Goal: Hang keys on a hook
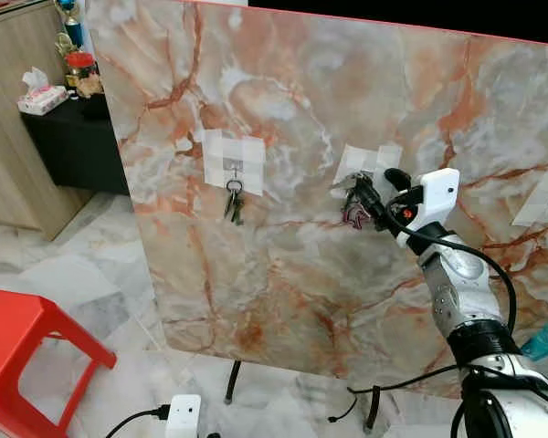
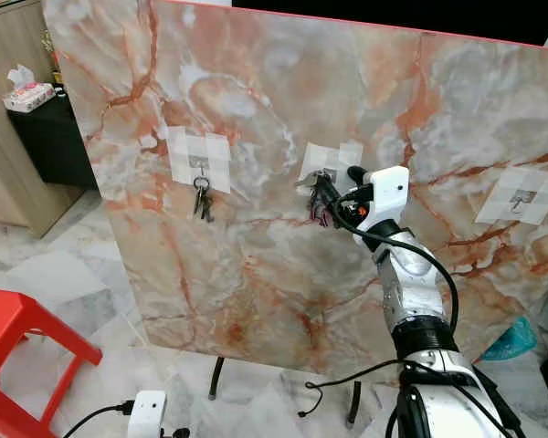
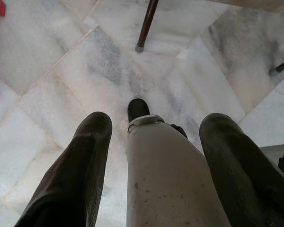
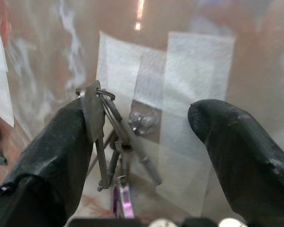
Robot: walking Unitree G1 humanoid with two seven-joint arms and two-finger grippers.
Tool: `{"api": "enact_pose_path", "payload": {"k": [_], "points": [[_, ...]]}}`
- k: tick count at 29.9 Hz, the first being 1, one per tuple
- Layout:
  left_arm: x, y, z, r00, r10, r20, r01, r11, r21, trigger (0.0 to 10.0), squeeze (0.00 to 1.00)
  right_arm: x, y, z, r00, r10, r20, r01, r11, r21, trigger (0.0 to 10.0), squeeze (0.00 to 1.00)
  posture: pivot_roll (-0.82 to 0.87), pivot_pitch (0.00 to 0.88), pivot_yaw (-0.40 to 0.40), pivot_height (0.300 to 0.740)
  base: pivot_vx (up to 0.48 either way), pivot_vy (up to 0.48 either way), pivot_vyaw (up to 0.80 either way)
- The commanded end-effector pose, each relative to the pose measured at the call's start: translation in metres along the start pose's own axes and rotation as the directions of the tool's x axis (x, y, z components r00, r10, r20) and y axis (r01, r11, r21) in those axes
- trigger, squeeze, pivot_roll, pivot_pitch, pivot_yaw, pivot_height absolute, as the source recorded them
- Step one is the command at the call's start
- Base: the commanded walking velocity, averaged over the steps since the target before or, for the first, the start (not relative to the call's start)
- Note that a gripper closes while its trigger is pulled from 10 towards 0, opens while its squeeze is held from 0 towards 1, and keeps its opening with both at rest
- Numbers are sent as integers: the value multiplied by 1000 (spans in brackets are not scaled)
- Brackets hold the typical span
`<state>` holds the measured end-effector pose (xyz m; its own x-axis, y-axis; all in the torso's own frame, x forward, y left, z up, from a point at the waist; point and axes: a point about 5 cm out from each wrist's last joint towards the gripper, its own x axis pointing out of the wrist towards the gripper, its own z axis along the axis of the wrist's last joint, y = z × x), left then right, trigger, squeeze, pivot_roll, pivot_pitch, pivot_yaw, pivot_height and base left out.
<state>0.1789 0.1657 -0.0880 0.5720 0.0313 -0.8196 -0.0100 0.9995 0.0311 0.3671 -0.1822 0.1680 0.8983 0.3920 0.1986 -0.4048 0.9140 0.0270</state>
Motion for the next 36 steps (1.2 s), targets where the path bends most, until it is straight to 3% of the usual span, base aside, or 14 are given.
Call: {"api": "enact_pose_path", "payload": {"k": [1, 6, 15, 28, 36], "points": [[-2, -3, -13, 999, -7, -53, 7, 1000, 16, 10000, 0, -3, -14, 22, 997, -26, 72, 29, 999, -33, 10000, 0, -4, 8, -85, 740, 0, 0, 0], [-2, -3, -13, 999, -6, -53, 7, 1000, 17, 10000, 0, -3, -13, 23, 1000, 24, 0, -24, 993, -117, 10000, 0, -7, 8, -84, 740, 0, 0, 0], [-2, -3, -13, 999, -6, -53, 7, 1000, 17, 10000, 0, -9, -12, 19, 988, 100, -117, -119, 978, -171, 10000, 0, -8, 7, -87, 740, 0, 0, 0], [-2, -2, -13, 999, -4, -53, 5, 1000, 21, 10000, 0, -16, -9, 8, 960, 181, -215, -216, 964, -153, 10000, 0, -8, 7, -87, 740, 0, 0, 0], [-2, -3, -13, 999, -5, -53, 6, 1000, 22, 10000, 0, -18, -2, 7, 943, 251, -217, -279, 954, -112, 10000, 0, -9, 5, -85, 740, 0, 0, 0]]}}
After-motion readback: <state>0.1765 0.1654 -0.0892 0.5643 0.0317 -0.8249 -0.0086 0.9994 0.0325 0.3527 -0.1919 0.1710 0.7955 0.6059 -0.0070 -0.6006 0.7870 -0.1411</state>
